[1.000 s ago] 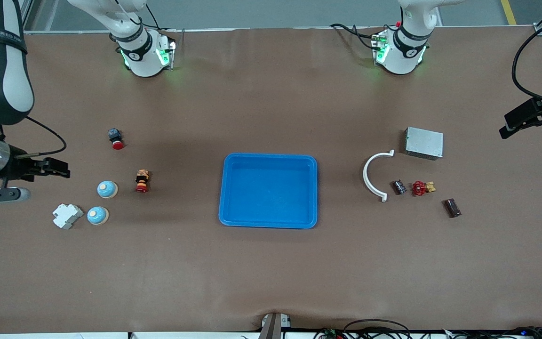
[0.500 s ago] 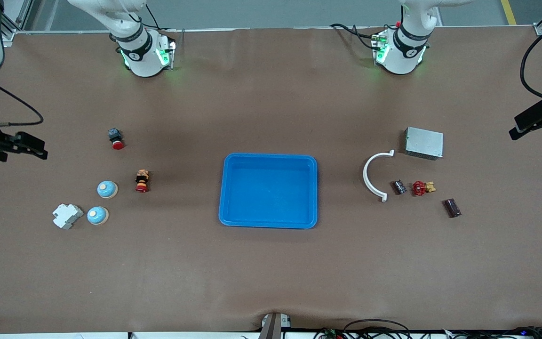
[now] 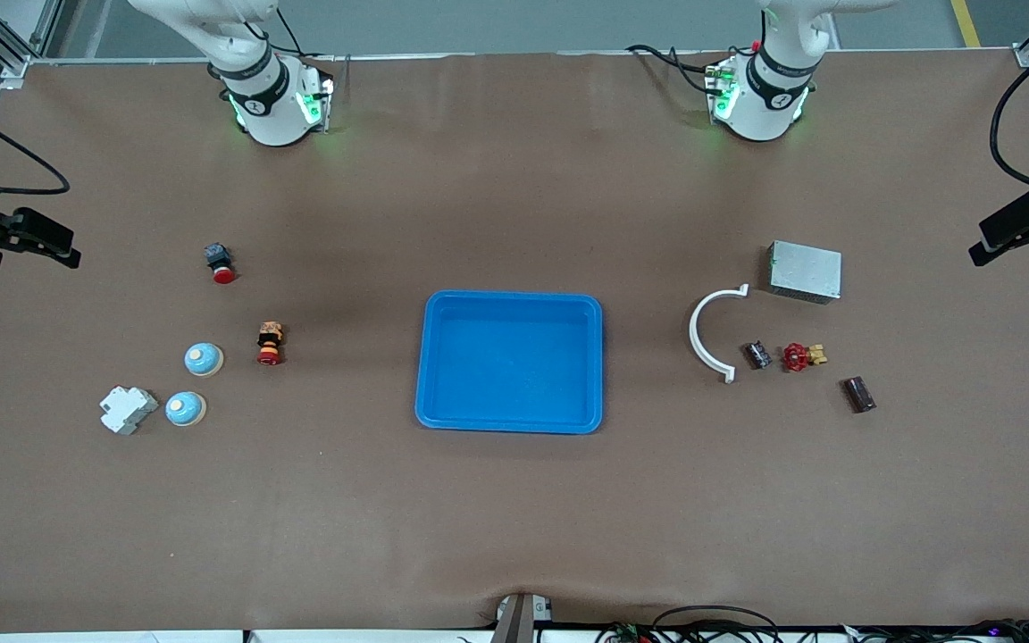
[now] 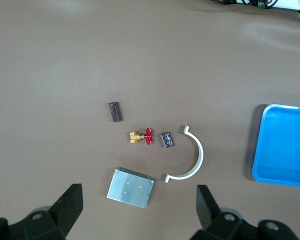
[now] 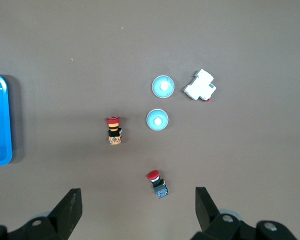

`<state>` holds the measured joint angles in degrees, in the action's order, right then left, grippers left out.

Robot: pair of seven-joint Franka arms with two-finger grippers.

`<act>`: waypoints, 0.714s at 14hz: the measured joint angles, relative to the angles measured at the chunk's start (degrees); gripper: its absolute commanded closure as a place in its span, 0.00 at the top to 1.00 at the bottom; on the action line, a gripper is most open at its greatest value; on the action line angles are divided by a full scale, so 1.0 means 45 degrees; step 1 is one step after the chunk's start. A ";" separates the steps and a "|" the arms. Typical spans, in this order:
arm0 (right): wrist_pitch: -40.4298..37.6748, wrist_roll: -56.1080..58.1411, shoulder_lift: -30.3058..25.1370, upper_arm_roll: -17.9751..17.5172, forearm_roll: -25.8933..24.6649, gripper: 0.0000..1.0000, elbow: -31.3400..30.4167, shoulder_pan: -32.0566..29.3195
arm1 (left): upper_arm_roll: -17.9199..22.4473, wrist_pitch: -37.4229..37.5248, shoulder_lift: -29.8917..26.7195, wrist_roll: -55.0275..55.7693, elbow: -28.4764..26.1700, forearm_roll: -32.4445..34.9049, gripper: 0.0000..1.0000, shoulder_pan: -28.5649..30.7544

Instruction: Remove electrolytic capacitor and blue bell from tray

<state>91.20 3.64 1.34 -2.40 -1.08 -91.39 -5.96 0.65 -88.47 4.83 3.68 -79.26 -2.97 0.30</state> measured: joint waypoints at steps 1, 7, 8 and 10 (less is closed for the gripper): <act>-0.0041 0.0040 -0.0017 0.0001 0.0000 1.00 0.0000 0.0000 | 0.0000 -0.0001 0.0000 0.0000 0.0000 0.0000 1.00 0.0000; -0.0118 0.0687 -0.0112 0.0063 0.0000 1.00 0.0000 -0.0008 | -0.0024 -0.0001 0.0000 0.0098 0.0000 0.0000 1.00 -0.0202; -0.0126 0.0691 -0.0113 0.0063 0.0000 1.00 0.0000 -0.0008 | -0.0029 -0.0001 0.0000 0.0113 0.0000 0.0000 1.00 -0.0241; -0.0139 0.0694 -0.0126 0.0068 0.0000 1.00 0.0000 -0.0008 | -0.0024 -0.0002 0.0000 0.0113 0.0000 0.0000 1.00 -0.0243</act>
<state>90.58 6.76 0.78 -2.10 -1.08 -91.39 -5.99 0.54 -88.47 4.83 4.19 -79.26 -2.97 -0.79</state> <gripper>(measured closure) 0.000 0.000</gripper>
